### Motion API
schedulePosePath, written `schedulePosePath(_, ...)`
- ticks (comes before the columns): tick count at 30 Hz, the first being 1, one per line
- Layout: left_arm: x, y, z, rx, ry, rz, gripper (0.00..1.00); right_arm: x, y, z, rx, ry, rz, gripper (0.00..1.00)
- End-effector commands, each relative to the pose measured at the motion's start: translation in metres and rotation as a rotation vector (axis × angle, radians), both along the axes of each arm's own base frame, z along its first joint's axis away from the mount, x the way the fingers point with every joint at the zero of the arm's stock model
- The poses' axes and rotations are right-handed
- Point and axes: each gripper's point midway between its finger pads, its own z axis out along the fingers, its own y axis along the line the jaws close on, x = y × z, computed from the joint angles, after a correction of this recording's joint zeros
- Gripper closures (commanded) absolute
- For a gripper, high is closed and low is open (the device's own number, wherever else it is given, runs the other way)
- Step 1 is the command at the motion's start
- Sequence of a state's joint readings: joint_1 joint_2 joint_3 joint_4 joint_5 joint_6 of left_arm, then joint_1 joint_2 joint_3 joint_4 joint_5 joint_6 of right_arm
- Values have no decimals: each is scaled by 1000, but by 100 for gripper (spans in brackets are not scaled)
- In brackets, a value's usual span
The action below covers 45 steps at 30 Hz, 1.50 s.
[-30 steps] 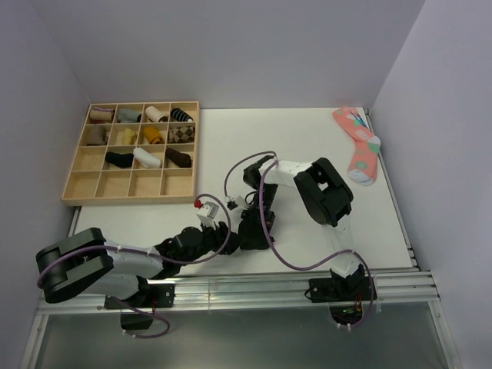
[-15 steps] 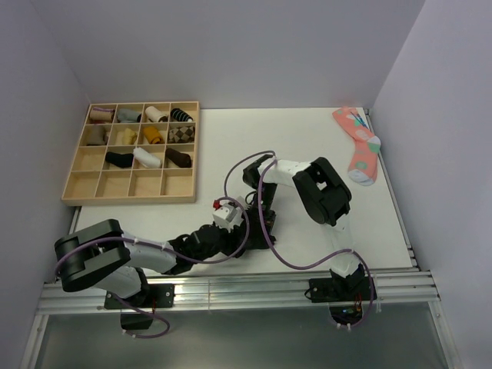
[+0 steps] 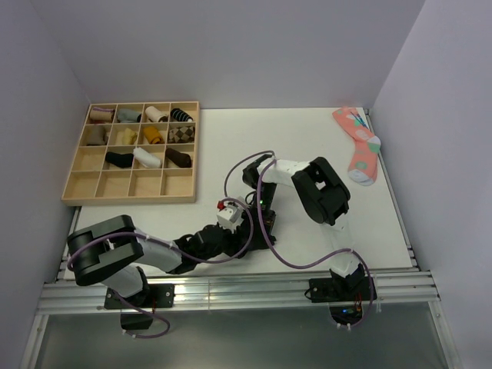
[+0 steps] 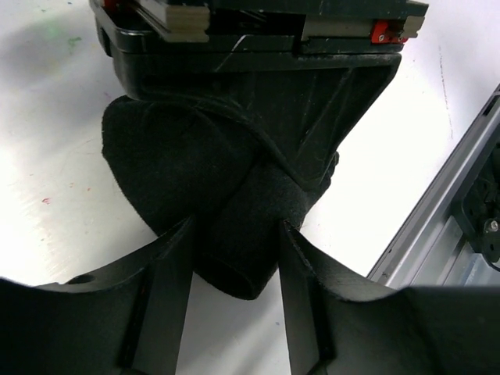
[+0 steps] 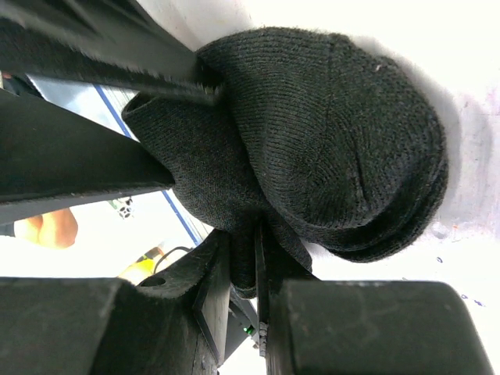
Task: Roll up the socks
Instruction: Roll the sock at the center of the board.
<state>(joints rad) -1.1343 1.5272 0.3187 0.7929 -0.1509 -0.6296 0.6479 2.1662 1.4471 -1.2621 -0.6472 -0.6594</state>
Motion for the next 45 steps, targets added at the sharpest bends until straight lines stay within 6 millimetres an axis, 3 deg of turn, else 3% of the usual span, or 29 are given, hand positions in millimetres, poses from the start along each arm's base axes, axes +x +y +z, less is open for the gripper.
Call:
schedulePosePath(1, -2, -13, 6, -43, 8, -22, 50, 36, -10, -47, -51, -182, 87, 81)
schedulePosePath(7, -3, -13, 3, -63, 31, -10, 56, 37, -8, -43, -51, -188, 72, 81)
schedulePosePath(9, -3, -13, -2, -52, 48, -3, 74, 38, -7, -42, -43, -199, 66, 80)
schedulePosePath(10, -3, -13, -4, -51, 63, 8, 91, 38, -7, -41, -40, -203, 62, 78)
schedulePosePath(12, -4, -13, -11, -48, 88, 15, 100, 38, -6, -41, -31, -210, 56, 73)
schedulePosePath(20, -20, -7, -39, -75, 296, 83, 100, 47, 8, -32, 31, -260, -9, 56)
schedulePosePath(27, -28, -1, -61, -29, 460, 149, 100, 85, 10, -9, 107, -369, -132, 52)
schedulePosePath(31, -26, 10, -67, -24, 533, 192, 100, 120, -4, 10, 174, -452, -239, 51)
schedulePosePath(35, -23, 18, -69, -32, 583, 220, 100, 137, -22, 39, 263, -524, -273, 51)
schedulePosePath(39, -20, 22, -69, -45, 634, 237, 100, 138, -38, 57, 335, -597, -248, 50)
schedulePosePath(44, -19, 23, -69, -52, 732, 236, 100, 117, -47, 77, 467, -686, -131, 47)
schedulePosePath(45, -14, 24, -67, -61, 746, 247, 100, 108, -49, 74, 491, -697, -86, 46)
